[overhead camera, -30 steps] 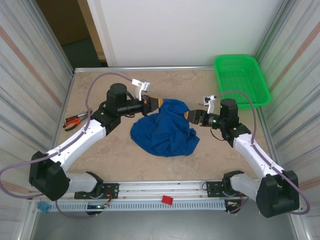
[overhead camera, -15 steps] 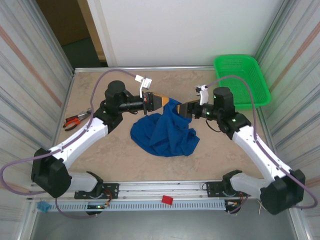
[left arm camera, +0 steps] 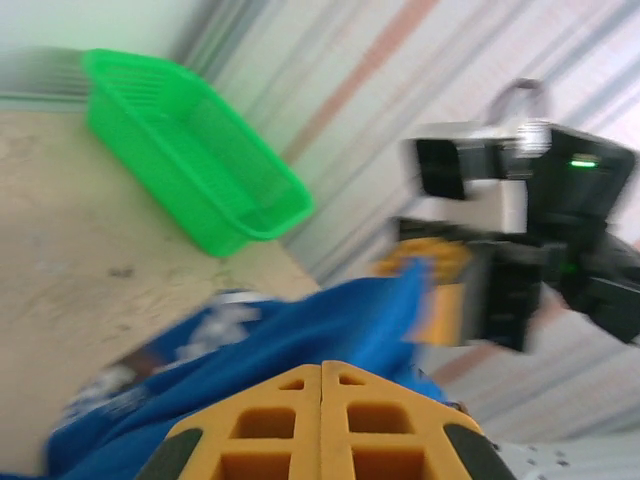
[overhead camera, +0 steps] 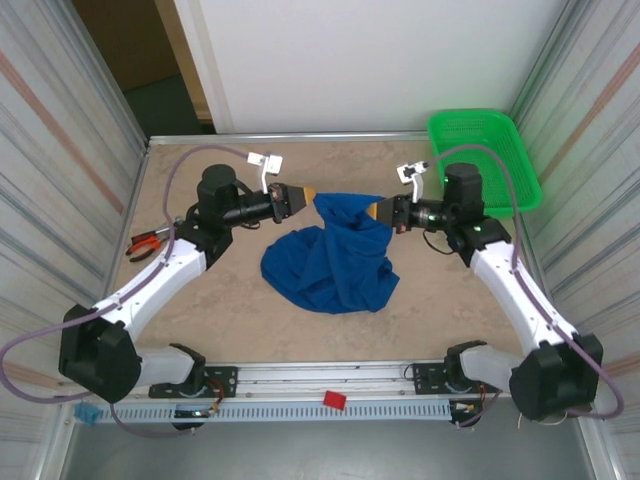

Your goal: Fold the inside-out t-shirt

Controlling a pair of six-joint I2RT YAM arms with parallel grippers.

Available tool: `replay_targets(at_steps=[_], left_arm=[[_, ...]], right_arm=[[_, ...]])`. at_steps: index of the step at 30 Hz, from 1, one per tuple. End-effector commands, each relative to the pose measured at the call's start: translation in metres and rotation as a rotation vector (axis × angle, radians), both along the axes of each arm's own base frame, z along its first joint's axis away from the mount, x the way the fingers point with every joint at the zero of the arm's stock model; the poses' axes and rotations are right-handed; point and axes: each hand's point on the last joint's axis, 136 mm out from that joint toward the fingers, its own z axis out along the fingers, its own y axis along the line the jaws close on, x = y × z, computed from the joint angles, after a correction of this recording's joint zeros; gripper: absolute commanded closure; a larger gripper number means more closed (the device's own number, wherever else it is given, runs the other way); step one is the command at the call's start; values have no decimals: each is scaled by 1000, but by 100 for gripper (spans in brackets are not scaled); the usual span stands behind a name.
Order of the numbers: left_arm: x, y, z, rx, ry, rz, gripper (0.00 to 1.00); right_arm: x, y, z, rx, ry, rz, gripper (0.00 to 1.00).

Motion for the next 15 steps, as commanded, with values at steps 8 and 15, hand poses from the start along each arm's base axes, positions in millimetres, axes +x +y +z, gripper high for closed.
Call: replay_targets(at_steps=[8,15], left_arm=[[25,18,-31,70,56,121,56],[-48,21,-3,278,-155,206,43]], right_arm=[[-55,23,35,177,29,344,100],[-23,15,13,113,72,156,100]])
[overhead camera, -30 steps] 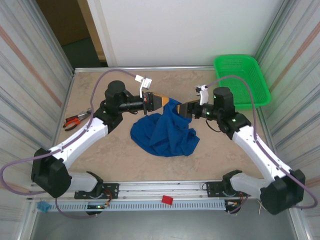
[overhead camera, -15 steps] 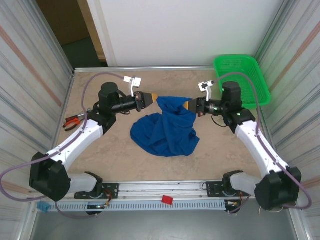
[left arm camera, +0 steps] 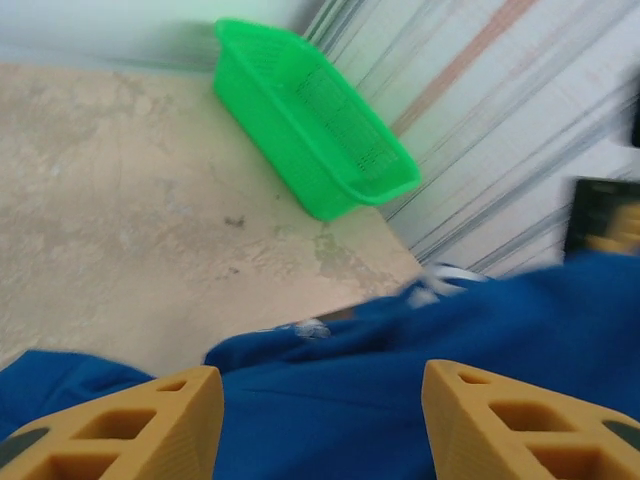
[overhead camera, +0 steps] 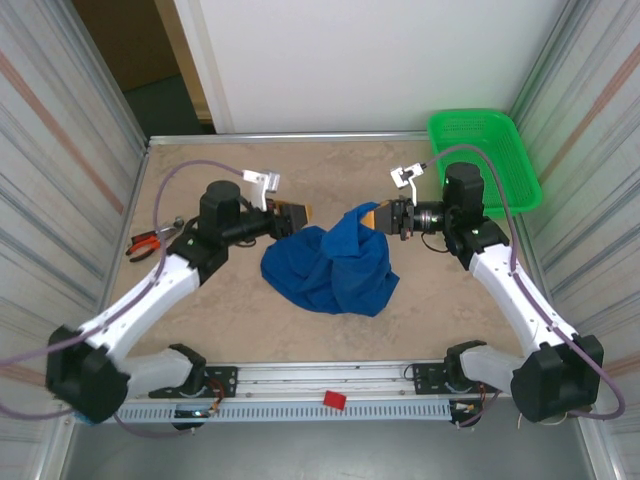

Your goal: Fold the inside-out t-shirt

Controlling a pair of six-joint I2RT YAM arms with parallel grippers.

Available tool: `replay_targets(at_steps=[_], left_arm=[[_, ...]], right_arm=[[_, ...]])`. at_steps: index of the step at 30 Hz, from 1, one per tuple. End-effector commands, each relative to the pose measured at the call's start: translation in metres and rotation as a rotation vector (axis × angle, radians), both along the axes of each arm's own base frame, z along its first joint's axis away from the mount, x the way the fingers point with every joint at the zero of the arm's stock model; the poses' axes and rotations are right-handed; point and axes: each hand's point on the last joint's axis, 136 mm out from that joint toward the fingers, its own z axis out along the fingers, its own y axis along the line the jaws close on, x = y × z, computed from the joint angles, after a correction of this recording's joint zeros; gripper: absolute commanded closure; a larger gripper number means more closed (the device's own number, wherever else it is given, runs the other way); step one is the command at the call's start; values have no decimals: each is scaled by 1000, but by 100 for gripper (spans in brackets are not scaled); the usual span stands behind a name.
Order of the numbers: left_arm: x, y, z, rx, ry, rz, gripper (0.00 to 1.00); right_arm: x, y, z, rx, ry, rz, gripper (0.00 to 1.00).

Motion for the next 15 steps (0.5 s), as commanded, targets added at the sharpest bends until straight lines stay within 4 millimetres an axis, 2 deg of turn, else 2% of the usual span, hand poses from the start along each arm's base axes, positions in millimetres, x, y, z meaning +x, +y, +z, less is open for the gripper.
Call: replay_targets(at_steps=[1,4,8,13,15], left_arm=[[-29,7,15,103,-115,72,41],[-48,-9,17,-63,4,82,38],[-53,-32,25,-360,215,138,36],[-58,-68,25,-478,385,142,33],[-57,-79,18,-495,456,158,32]], right_arm=[[16,-5,-11,-37,41,-94,100],[32,-10,-26,-78,82,-181,100],[52,-16,-42,-116,137,-298,100],[63,-14,-50,-136,160,-355,100],[65,-12,-51,-143,160,-361,100]])
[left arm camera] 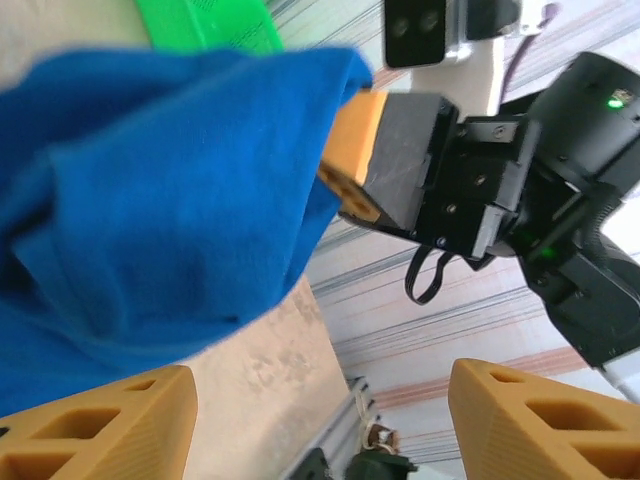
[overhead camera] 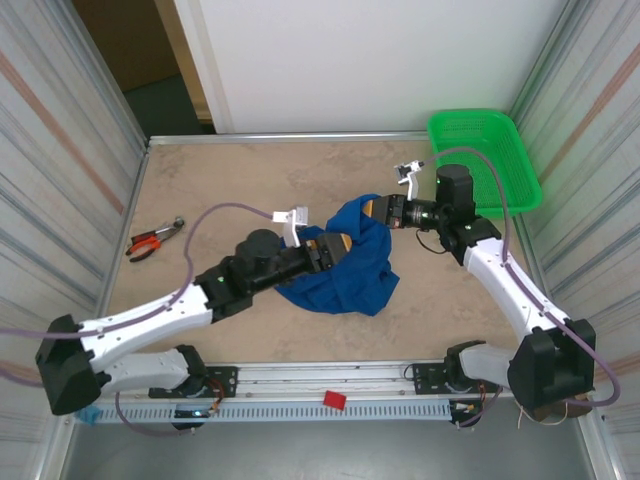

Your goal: Fold the inside-out t-shirt

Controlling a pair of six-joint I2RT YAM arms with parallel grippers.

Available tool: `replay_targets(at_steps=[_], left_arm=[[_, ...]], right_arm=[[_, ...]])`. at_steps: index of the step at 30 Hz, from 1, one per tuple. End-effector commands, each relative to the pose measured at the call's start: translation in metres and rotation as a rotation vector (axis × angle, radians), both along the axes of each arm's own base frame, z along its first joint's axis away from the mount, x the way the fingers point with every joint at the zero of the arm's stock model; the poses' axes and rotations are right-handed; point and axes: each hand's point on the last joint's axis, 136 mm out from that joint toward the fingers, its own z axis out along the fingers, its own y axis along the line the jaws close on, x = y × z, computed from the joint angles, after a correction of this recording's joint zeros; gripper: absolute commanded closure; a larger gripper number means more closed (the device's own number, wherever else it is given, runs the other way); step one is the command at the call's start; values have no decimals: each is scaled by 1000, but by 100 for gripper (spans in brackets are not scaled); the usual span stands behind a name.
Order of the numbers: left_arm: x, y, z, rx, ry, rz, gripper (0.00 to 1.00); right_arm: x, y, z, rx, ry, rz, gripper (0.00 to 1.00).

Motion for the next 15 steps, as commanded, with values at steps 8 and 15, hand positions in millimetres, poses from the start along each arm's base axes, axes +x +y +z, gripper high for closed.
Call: replay_targets(at_steps=[8,15], left_arm=[[31,-16,6,-220,208,193,27],[53,-4,-5,-189,209,269,27]], right_arm=[[5,9,0,-15,6,-44,100],[-1,10,3,-11,-3,-35,100]])
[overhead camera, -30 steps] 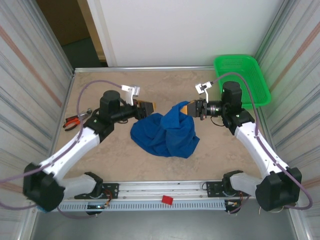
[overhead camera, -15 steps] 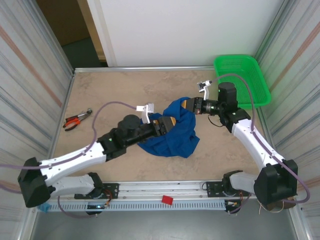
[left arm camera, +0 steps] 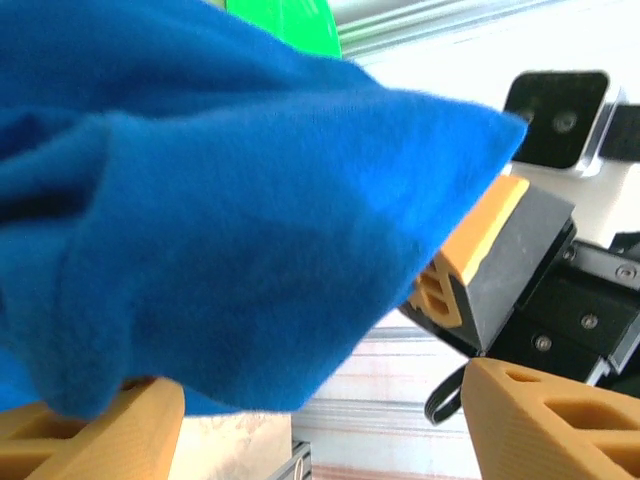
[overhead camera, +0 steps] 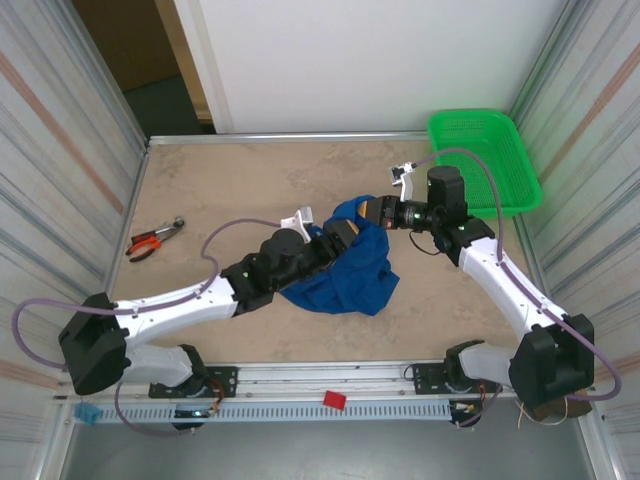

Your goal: Fold the inside-out t-shirt

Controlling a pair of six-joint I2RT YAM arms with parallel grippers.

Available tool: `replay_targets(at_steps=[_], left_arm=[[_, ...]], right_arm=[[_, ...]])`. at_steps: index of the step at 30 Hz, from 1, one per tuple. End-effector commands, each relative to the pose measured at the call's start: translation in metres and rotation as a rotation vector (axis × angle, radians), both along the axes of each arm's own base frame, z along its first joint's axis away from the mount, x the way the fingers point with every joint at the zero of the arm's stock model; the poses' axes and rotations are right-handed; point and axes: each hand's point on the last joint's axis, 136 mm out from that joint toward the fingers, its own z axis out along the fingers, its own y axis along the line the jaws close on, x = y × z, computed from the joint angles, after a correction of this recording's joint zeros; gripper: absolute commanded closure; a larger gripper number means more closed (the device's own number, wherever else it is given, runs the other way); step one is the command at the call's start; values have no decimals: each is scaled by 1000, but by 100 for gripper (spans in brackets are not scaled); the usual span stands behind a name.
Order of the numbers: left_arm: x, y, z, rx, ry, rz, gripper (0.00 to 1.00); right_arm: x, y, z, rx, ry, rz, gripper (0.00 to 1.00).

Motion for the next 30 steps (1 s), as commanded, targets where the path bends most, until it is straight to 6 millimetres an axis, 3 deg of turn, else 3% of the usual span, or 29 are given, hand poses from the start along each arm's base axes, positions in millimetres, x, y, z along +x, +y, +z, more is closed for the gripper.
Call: replay_targets(at_steps=[1,5,8,11,13,15,17,18,19,21,23,26,30], left_arm=[[21,12,20,-54,-24,100,28],[37,18,25,-56,-44,115,37],[46,18,27,-67,-52,105,53],[51,20,32,-75,-68,97,74],[54,22,37,-73,-85,78,98],[56,26,50,-106,-87,46,100],[51,29,79,-199,-99,16,100],[48,32,100,-240,-121,5,100],[44,35,121,-261,-140,-5,100],[37,42,153,-266,-179,-17,100],[33,51,170,-272,-188,-4,100],[30,60,175,-303,-169,22,100],[28,63,171,-325,-147,35,100]], right_arm=[[-5,2,11,18,-19,3,100],[-10,3,8,19,-14,6,100],[-13,5,6,24,-10,12,100],[-14,6,5,28,-8,15,100],[-12,5,4,27,-10,7,100],[-2,4,0,21,-9,-15,100],[22,-8,-13,-20,13,-89,54],[38,-19,-26,-73,40,-150,41],[52,-33,-38,-129,69,-208,38],[60,-44,-39,-133,87,-246,36],[52,-46,-21,-127,49,-263,37],[21,-43,10,-167,-45,-295,39],[-19,-27,43,-164,-178,-291,54]])
